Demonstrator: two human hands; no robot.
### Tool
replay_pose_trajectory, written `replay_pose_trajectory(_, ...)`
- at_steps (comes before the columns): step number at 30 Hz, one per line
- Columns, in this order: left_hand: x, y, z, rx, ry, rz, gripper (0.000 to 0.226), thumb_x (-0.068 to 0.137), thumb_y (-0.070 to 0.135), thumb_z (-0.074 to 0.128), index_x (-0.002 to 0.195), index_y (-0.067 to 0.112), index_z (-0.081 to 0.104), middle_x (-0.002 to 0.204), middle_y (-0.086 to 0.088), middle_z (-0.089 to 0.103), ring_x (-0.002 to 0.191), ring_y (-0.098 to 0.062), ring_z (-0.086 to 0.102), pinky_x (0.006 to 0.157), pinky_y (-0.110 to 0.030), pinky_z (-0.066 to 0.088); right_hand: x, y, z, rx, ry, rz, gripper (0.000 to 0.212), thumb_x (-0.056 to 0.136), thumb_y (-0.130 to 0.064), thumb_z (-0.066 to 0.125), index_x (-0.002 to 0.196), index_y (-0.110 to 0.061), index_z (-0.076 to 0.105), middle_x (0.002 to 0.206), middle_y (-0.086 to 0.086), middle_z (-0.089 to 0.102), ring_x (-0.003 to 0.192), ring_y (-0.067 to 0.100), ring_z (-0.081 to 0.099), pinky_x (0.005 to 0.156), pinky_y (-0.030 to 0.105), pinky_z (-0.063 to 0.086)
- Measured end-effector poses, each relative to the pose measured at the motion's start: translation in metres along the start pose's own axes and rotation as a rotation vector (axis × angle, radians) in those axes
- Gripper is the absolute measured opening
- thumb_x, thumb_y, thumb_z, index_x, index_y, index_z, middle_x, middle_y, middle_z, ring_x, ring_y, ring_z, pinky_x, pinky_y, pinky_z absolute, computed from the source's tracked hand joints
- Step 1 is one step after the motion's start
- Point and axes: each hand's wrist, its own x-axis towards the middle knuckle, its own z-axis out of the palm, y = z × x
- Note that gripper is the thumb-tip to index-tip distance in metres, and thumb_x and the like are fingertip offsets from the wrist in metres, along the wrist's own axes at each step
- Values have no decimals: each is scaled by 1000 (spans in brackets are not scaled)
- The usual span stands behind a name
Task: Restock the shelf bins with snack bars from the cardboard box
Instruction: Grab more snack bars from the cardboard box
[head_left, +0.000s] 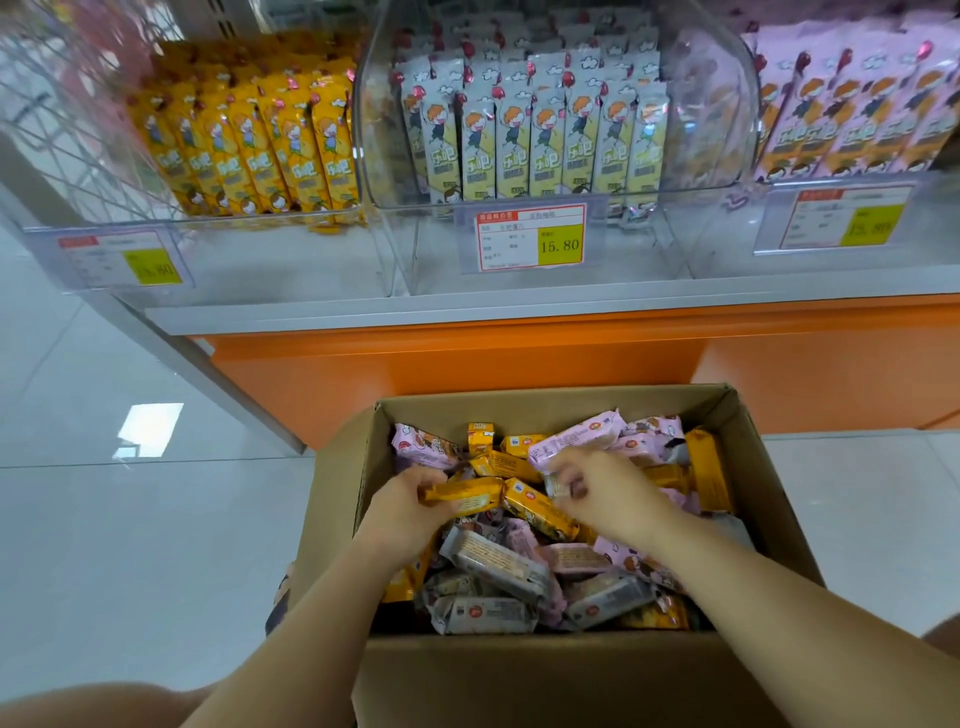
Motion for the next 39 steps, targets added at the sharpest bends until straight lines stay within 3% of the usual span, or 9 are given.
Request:
replay_pose_trajectory(6,-12,-5,0,-112,-50,-23,35,86,26,70,118,18,60,111,3,61,86,-11,58,71,-24,47,20,-10,34,-132,-122,23,57,88,-22,63,140,-19,41,137,6,52,121,25,52,95,32,45)
replay_pose_trajectory(11,-17,7,9,-223,-174,78,27,88,5,64,105,26,60,88,5,61,60,8,58,53,-6,42,31,-8,40,-137,-70,76,45,86,-26,64,129,-17,53,115,9,65,103,28,61,83,34,52)
replay_pose_trajectory(14,-12,8,7,-140,-255,105,47,87,0,63,130,16,53,120,-2,58,94,-2,61,75,-13,52,34,-6,36,-107,-20,65,38,88,-25,63,125,-16,59,115,7,67,104,26,62,84,34,52)
replay_pose_trajectory(18,-5,6,3,107,-339,163,63,80,-7,63,133,23,47,130,-1,47,116,-13,50,87,-11,42,42,-7,39,-78,-107,13,45,93,-18,57,136,-14,49,135,9,55,121,25,53,97,33,46)
replay_pose_trajectory(22,-1,-1,1,315,-314,204,73,79,11,72,141,33,41,140,-2,38,128,-18,41,103,-18,29,47,-9,39,-50,-215,23,53,91,-23,62,140,-14,43,138,9,51,123,24,51,97,33,45)
replay_pose_trajectory(25,0,-4,2,300,-282,218,72,77,18,78,139,33,45,136,0,45,123,-16,48,105,-22,35,46,-14,39,-34,-94,-5,49,87,-21,66,133,-14,51,127,7,58,115,23,55,91,32,47)
replay_pose_trajectory(30,1,-6,-1,120,-134,187,62,79,6,74,132,30,53,123,0,56,94,-10,59,76,-9,44,51,-25,27,78,208,-128,48,85,-23,68,130,-15,54,119,2,59,100,21,59,78,25,43)
replay_pose_trajectory(36,-5,-1,-13,-108,111,179,60,80,10,75,131,32,53,122,7,60,106,-7,58,88,-12,44,69,-29,31,-35,-24,-267,48,81,-20,72,126,-11,56,130,7,41,118,28,46,97,38,42)
replay_pose_trajectory(39,-11,-4,-17,-224,178,201,60,81,7,72,131,35,53,117,8,65,104,-9,63,93,-35,52,73,-28,37,-179,-83,-322,47,82,-29,72,125,-14,57,149,2,21,125,27,42,101,38,41)
